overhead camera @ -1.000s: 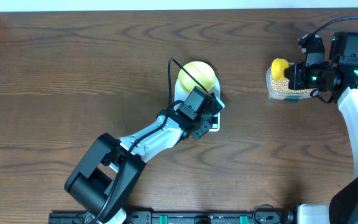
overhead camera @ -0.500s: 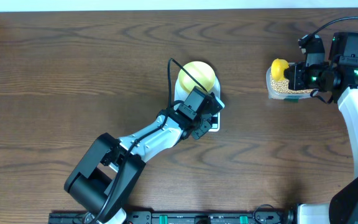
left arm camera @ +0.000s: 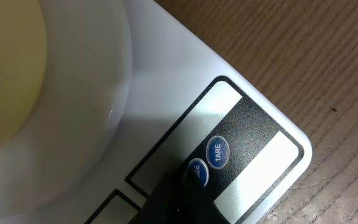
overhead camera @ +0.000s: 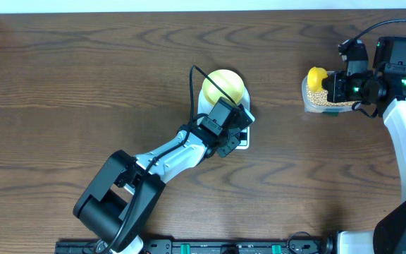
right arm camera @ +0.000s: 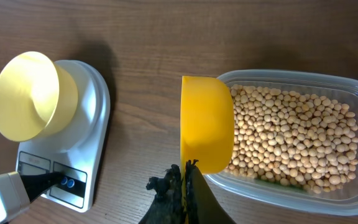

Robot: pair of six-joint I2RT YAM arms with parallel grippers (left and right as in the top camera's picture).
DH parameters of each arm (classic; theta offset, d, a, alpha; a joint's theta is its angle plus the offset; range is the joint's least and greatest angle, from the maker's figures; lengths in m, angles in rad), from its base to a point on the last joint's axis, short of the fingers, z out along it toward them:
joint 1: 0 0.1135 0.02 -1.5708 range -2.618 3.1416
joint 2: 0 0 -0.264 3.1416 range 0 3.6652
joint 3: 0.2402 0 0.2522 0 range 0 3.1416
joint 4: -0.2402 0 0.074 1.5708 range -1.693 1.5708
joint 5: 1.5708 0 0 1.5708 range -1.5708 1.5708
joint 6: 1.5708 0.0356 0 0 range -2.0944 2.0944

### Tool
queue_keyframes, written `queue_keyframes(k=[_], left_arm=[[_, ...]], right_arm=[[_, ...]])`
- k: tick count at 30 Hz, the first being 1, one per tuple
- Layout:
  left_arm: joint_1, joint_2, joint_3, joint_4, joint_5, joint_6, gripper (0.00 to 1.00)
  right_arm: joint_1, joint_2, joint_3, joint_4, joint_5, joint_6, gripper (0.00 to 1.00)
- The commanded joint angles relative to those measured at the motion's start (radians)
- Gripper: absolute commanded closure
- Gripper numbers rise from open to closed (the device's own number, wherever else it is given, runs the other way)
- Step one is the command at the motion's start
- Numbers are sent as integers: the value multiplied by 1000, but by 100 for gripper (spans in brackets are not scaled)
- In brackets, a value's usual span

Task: Scoop item into bowl and weigh 50g on scale

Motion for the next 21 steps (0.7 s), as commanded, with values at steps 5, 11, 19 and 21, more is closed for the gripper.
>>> queue_keyframes(k=[5, 11, 19, 21], left_arm=[[14, -32, -71, -46, -33, -37, 93], [14, -197, -71, -51, -33, -70, 93], [14, -276, -71, -40, -33, -69, 92], [14, -275, -71, -40, -34, -69, 92]], right_arm=[[4, -10, 11, 0, -5, -15, 99], [4, -10, 11, 0, -6, -15, 99], [4, -10, 11, -1, -6, -14, 99], [4, -10, 11, -1, -6, -15, 99]])
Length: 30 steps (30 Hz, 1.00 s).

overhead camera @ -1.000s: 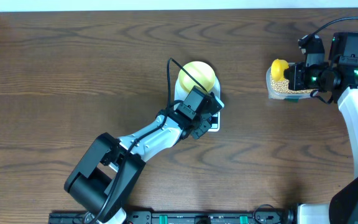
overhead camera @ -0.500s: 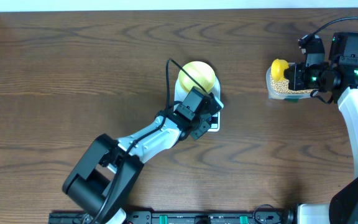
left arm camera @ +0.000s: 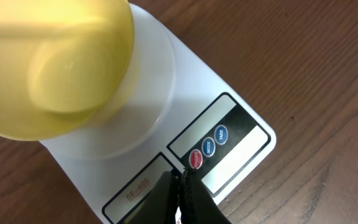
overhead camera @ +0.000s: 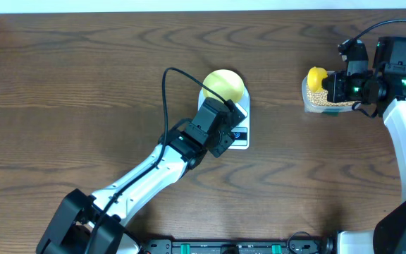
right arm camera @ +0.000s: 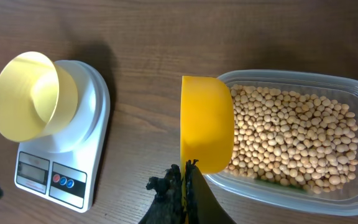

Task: Scoop item into bowl and weigh 50g on scale
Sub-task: 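Pull the left gripper back left of the scale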

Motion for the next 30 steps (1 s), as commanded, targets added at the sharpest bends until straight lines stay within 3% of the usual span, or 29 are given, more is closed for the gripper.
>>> queue_keyframes(k=[1, 11, 20, 30], left_arm=[[5, 1, 0, 2, -9, -16, 92], [5, 42, 0, 68, -8, -16, 92], [-17, 68, 0, 228, -8, -55, 92], [-44, 78, 0, 224, -9, -57, 92]], right_arm=[[4, -10, 11, -2, -6, -14, 99], [4, -10, 11, -2, -6, -15, 99], [4, -10, 11, -5, -6, -15, 99], [4, -10, 11, -5, -6, -15, 99]])
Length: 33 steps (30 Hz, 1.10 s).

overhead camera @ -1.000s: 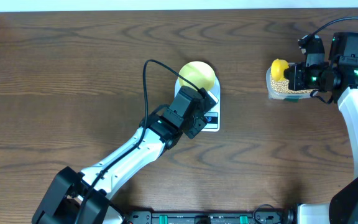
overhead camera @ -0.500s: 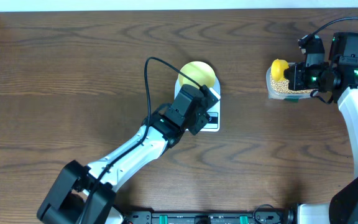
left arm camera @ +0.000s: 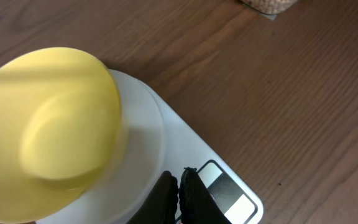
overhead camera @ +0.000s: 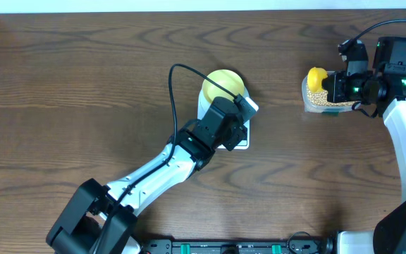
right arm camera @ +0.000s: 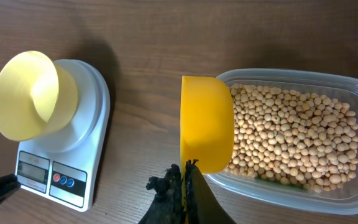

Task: Scoop item into bowl and weigh 50g on scale
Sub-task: 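Pull the left gripper back left of the scale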

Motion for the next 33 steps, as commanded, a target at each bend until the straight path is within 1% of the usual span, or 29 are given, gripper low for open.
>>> queue_keyframes(k=[1, 7, 8, 9, 13, 14, 16, 17, 18, 21, 23, 25, 26, 29, 31, 33], left_arm=[[2, 12, 0, -10, -6, -10, 92], [15, -24, 0, -98, -5, -1, 92], [19, -37, 0, -122, -5, 5, 89], [26, -50, 0, -146, -5, 6, 88], [57, -114, 0, -247, -4, 41, 88], [69, -130, 0, -269, 6, 54, 83], [106, -158, 0, -312, 64, 79, 60], [133, -170, 0, -336, 96, 78, 12], [153, -178, 0, -352, 115, 78, 2], [218, -201, 0, -415, 159, 98, 3], [245, -216, 0, -454, 175, 162, 2], [263, -225, 0, -499, 178, 254, 2], [271, -225, 0, -514, 178, 277, 3], [304, -224, 0, -539, 183, 295, 2], [326, -225, 0, -545, 237, 328, 2], [354, -225, 0, -556, 320, 365, 0]], right_arm=[[4, -10, 11, -2, -6, -15, 99], [4, -10, 11, -2, -6, -14, 99], [4, -10, 11, -2, -6, -14, 99], [4, -10, 11, -2, -6, -14, 99], [4, -10, 11, -2, -7, -14, 99], [4, -10, 11, -2, -10, -14, 99], [5, -10, 11, -2, -11, -14, 99], [5, -10, 11, -2, -14, -14, 99], [5, -10, 11, -2, -14, -14, 99], [5, -10, 11, -3, -14, -14, 99], [5, -10, 11, -3, -14, -14, 99], [5, -10, 11, -3, -14, -14, 99], [4, -10, 11, -3, -14, -14, 99], [5, -10, 11, -3, -14, -14, 99], [5, -10, 11, -3, -14, -14, 99], [5, -10, 11, -5, -14, -14, 99]])
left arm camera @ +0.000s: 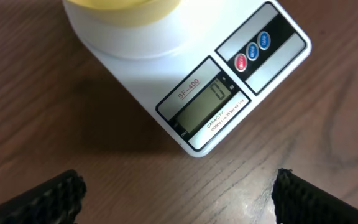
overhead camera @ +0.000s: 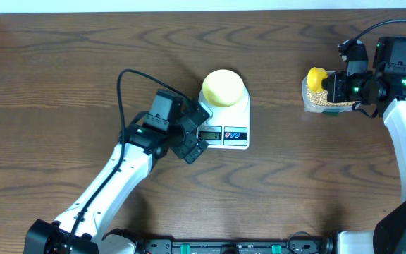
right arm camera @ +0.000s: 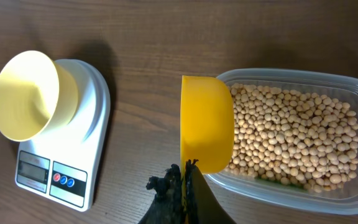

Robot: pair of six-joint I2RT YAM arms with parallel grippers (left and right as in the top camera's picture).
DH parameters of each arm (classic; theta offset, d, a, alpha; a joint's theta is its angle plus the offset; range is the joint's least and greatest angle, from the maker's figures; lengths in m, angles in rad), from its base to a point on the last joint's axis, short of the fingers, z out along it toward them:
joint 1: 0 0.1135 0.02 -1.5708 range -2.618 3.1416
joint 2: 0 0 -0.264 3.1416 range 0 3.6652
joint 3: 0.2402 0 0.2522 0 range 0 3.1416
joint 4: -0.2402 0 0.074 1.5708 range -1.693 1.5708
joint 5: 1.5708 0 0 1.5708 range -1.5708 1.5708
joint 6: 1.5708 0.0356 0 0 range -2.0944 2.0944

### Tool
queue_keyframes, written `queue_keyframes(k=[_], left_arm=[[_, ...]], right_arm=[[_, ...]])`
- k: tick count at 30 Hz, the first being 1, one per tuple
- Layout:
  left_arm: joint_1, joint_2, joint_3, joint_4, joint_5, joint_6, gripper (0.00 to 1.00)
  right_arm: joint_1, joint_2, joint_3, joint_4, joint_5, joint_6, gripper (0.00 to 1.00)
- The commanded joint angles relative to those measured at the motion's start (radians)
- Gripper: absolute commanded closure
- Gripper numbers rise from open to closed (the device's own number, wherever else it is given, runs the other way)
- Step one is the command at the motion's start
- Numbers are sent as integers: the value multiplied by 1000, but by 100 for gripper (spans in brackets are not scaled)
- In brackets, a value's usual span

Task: Scoop item into bowl and weigh 50g on scale

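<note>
An empty yellow bowl (overhead camera: 223,87) stands on the white scale (overhead camera: 225,134), whose display (left arm camera: 209,102) reads 0. My left gripper (left arm camera: 179,199) hangs open above the table just left of the scale's front, holding nothing; only its two fingertips (left arm camera: 48,196) show at the frame's bottom corners. My right gripper (right arm camera: 185,180) is shut on the handle of the yellow scoop (right arm camera: 207,124). The scoop sits at the left end of a clear tub of soybeans (right arm camera: 297,134), far right of the scale.
The scale's red and blue buttons (left arm camera: 252,51) lie right of the display. Bare wooden table (overhead camera: 62,77) surrounds the scale. The left arm's black cable (overhead camera: 125,88) loops over the table to the left of the bowl.
My left gripper was shut over the scale beside the bowl; now it is back to the left of the scale's front and open. The right gripper and scoop have not moved.
My left gripper's shut tip was down on the scale's buttons by TARE. Then it hung shut a little above the buttons, then over the scale beside the bowl. Now it is off to the left, open, and the display reads 0. The right gripper held the scoop throughout.
</note>
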Motion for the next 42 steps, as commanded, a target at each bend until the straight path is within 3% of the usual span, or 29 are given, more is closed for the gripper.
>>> queue_keyframes(k=[1, 18, 42], left_arm=[[43, -14, 1, -19, 139, 98, 0], [140, -14, 1, -36, 152, 189, 2], [148, -14, 1, -13, 152, 190, 2]], right_arm=[[5, -10, 11, -5, -13, -14, 99], [5, -10, 11, -4, -13, -14, 99], [4, -10, 11, -1, -13, -14, 99]])
